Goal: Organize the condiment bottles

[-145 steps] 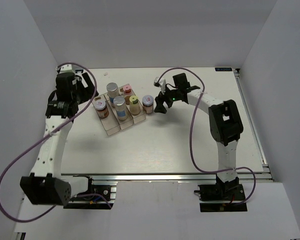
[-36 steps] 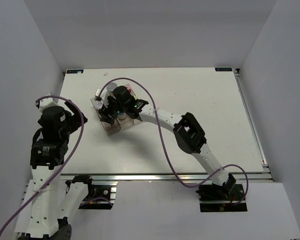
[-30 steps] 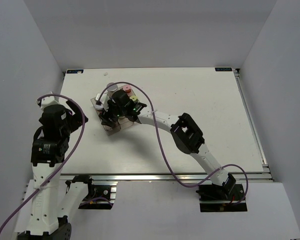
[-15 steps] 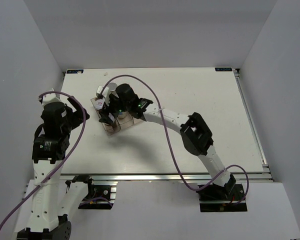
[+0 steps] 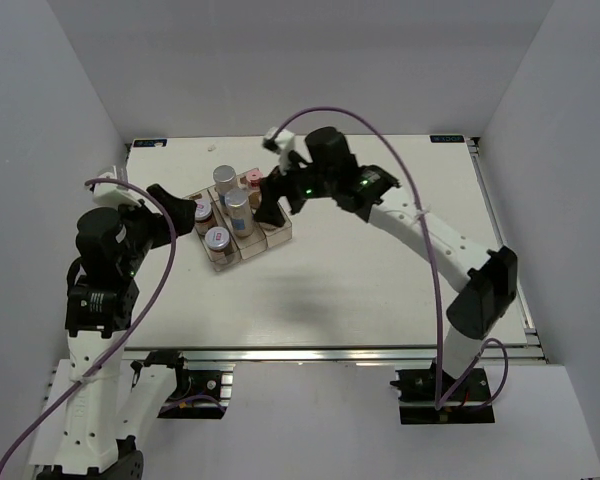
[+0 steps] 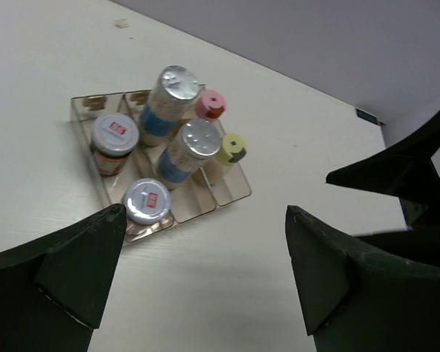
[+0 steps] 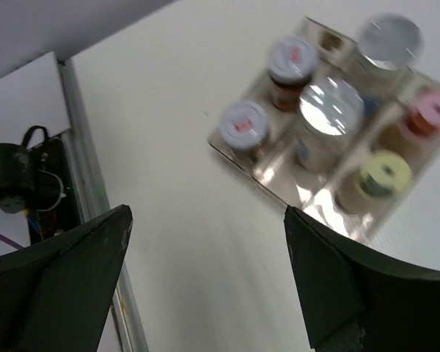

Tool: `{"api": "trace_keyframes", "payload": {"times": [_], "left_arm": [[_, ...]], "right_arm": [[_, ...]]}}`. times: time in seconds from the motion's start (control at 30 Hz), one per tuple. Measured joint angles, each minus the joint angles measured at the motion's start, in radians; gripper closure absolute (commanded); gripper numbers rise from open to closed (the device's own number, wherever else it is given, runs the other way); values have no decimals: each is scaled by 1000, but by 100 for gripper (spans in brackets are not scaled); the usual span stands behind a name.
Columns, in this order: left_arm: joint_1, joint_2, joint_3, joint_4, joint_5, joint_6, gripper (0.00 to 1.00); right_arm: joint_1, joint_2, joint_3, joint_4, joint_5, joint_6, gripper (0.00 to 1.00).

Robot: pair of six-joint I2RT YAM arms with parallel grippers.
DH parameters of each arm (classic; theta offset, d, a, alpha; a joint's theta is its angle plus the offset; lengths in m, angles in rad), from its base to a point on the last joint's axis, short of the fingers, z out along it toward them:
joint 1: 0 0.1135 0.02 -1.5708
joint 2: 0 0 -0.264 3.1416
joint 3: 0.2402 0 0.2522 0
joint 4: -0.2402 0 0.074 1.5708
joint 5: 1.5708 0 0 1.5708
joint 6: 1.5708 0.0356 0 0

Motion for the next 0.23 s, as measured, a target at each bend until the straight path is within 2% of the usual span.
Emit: {"api": "trace_keyframes", "payload": {"times": [0.23], "left_arm": [[0,18,-48,120,145,3,2]], "right_arm": [[-266,-151,-186,-120,107,44,10]]}}
